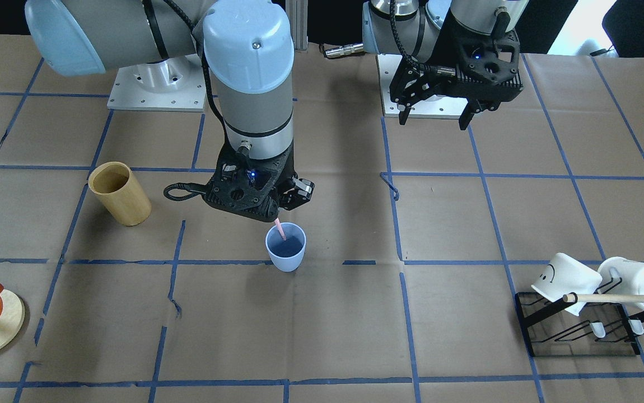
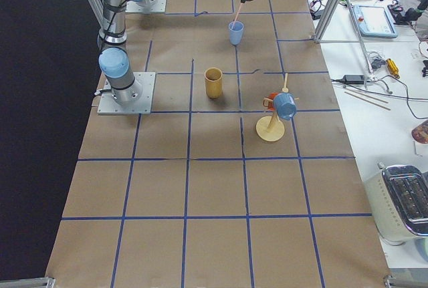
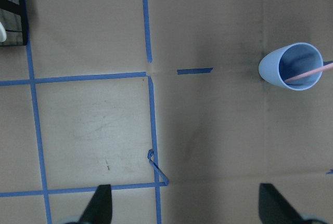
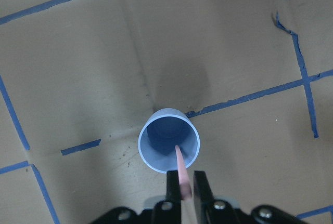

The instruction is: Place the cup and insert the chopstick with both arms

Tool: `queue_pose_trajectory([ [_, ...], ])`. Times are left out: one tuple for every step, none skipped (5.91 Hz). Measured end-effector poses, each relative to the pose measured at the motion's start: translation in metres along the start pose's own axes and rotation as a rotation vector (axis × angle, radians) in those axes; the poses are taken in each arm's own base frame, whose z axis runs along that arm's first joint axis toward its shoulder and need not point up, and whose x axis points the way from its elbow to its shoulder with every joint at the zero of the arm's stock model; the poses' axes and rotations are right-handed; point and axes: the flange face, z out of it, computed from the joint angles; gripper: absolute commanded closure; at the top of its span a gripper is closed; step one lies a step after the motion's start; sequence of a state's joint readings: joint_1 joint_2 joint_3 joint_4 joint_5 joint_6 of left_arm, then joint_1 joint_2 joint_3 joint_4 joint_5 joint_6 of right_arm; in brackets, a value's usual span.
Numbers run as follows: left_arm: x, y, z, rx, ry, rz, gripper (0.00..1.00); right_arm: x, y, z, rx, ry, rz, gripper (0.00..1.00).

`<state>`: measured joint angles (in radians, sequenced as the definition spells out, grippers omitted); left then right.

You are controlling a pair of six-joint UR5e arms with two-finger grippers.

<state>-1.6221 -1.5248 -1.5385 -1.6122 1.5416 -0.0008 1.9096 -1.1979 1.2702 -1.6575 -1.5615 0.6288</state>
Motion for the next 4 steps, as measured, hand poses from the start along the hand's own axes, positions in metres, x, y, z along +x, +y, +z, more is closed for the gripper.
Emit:
queue_pose_trajectory([
  [0.0,0.0,0.0,0.0,0.0,-0.001,0.02,0.002,-0.005,0.001,-0.002,-0.002,0.005,0.0],
  [0.0,0.0,0.0,0.0,0.0,-0.001,0.02,0.007,-0.01,-0.004,0.001,-0.007,0.013,0.0],
  [0.0,0.0,-0.001,0.001,-0.001,-0.001,0.02,0.016,-0.019,-0.013,0.004,-0.017,0.017,0.0],
  [0.0,0.0,-0.001,0.001,-0.001,-0.001,0.02,0.032,-0.029,-0.028,0.001,-0.022,0.003,0.0],
])
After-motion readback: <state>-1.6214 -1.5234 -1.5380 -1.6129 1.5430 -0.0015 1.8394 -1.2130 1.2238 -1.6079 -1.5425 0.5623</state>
